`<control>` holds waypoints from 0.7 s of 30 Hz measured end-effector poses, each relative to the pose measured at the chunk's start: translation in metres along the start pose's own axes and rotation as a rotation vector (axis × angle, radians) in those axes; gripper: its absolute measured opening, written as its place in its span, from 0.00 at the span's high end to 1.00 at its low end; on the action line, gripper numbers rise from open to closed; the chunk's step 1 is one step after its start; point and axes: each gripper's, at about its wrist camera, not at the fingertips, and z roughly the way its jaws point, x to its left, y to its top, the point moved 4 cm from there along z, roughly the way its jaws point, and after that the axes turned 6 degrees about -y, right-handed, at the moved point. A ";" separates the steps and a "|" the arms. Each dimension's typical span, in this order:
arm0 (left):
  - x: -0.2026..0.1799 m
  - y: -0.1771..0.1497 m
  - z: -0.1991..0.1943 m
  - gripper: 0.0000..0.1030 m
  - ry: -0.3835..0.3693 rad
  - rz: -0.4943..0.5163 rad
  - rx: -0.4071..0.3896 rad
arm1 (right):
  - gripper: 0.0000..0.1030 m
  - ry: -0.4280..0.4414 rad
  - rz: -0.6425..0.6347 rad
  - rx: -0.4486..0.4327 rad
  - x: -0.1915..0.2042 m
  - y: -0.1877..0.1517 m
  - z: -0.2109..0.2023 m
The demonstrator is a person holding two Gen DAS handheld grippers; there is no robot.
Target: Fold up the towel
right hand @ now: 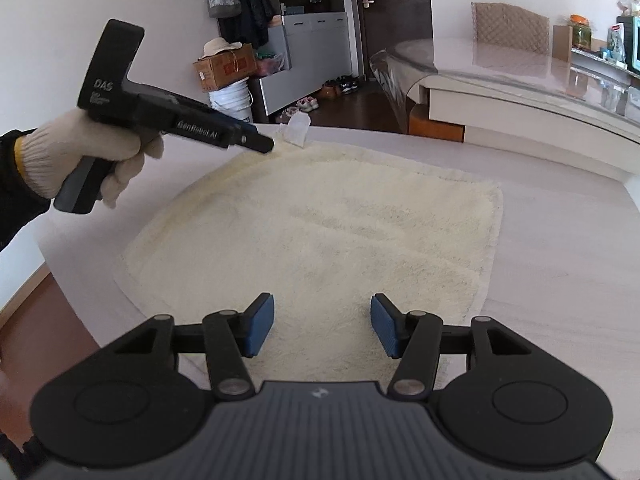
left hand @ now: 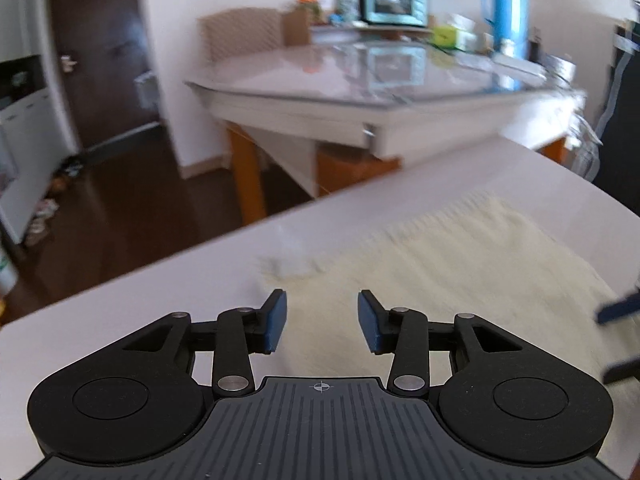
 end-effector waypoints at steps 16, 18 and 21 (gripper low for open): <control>-0.015 -0.056 -0.032 0.57 0.026 -0.059 0.036 | 0.37 0.034 -0.163 0.079 0.008 -0.011 -0.013; -0.017 -0.060 -0.037 0.57 0.030 -0.065 0.037 | 0.36 0.038 -0.161 0.072 0.007 -0.012 -0.013; -0.018 -0.058 -0.047 0.57 0.036 -0.069 0.023 | 0.34 0.036 -0.166 0.067 0.010 -0.012 -0.013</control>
